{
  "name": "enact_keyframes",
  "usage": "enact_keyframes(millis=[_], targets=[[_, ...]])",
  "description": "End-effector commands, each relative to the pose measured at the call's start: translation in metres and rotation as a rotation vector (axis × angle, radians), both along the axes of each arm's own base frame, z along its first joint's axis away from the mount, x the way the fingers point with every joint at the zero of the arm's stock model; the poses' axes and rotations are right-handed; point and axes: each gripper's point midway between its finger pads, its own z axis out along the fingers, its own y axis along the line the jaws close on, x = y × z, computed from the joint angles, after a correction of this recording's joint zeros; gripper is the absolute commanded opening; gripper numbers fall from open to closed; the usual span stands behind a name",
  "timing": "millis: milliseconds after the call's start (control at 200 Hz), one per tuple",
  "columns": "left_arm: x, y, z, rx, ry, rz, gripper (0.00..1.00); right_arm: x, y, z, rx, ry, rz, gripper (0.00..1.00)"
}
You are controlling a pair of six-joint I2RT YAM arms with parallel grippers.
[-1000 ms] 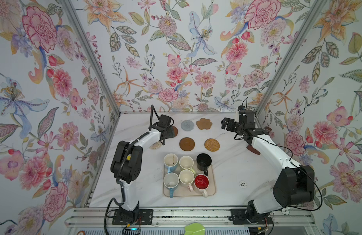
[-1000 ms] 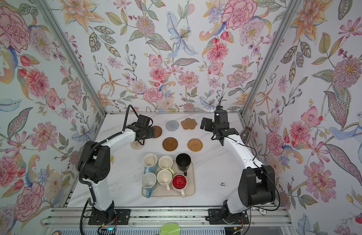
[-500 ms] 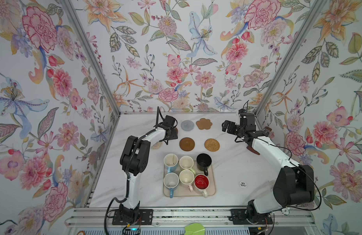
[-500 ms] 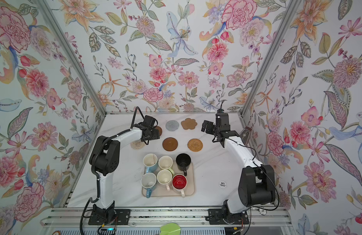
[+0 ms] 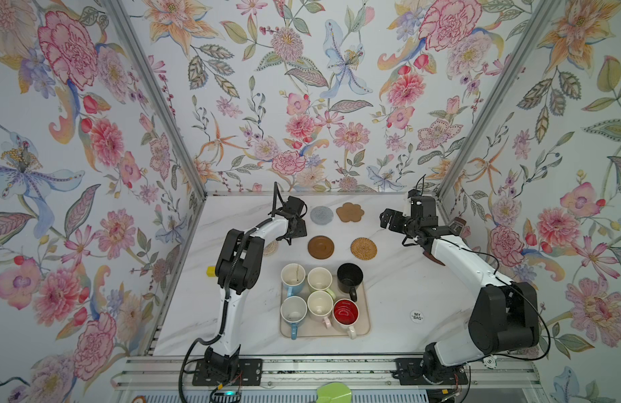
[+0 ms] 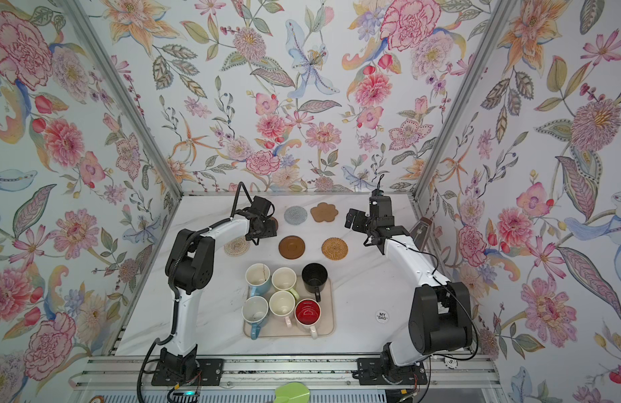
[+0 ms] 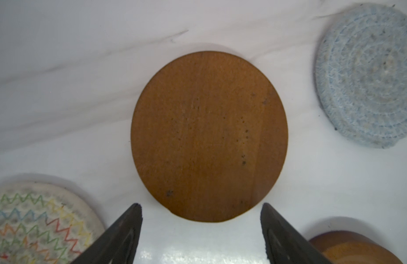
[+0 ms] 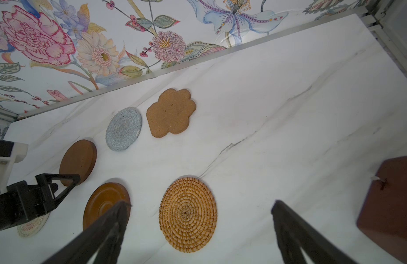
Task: Place cups on coasters
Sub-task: Move the coaster to the top-center of the table.
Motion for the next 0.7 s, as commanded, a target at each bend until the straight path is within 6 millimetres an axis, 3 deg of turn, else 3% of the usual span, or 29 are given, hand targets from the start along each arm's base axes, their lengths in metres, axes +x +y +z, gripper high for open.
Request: enact_keyframes(millis=[0,485,696], targets=[[0.002,0.005,-0.003,0.048,0.014,0.006,0.84,-0.002,-0.003,0.012,0.018,-0.039,-0.013,0.99],[0.016,0.016,-0.016,0.040,0.039,0.038,0.83,-0.001,-0.006,0.008,0.020,-0.039,-0.023,0.99],[0.020,0.009,-0.021,0.024,0.045,0.025,0.82,0.000,-0.006,0.008,0.024,-0.040,-0.024,0.99]])
